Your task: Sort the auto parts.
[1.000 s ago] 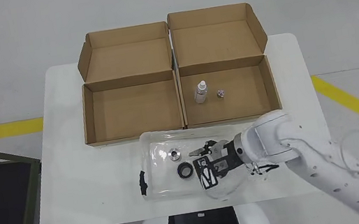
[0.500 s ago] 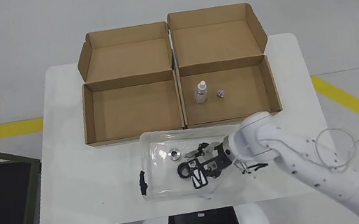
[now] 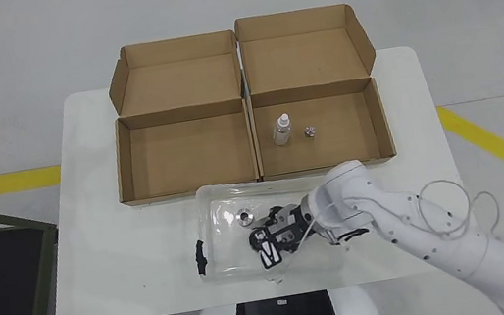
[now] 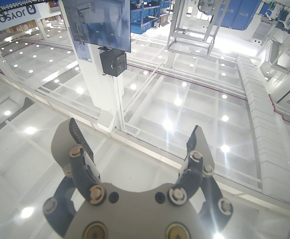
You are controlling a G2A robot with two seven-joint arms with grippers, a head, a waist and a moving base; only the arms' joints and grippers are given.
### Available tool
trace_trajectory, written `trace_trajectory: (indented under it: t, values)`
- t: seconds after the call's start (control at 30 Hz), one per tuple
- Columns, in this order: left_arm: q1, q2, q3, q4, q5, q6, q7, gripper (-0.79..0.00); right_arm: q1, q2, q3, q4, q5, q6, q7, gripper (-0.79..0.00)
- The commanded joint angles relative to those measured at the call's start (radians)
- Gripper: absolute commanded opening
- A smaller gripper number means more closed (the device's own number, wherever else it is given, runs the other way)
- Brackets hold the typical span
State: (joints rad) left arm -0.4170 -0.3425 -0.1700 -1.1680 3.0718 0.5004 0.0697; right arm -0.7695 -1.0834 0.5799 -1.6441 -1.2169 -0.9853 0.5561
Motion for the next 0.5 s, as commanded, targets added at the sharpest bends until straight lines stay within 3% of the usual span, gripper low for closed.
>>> trace_trajectory:
  t: [0.0, 0.47]
  values:
    - [0.0, 0.0, 0.0, 0.0, 0.0, 0.0, 0.0, 0.0, 0.004, -0.004, -0.006, 0.005, -0.004, -0.001, -0.007, -0.345]
    - [0.0, 0.0, 0.0, 0.0, 0.0, 0.0, 0.0, 0.0, 0.026, -0.033, -0.039, 0.051, -0.016, -0.008, -0.04, -0.332]
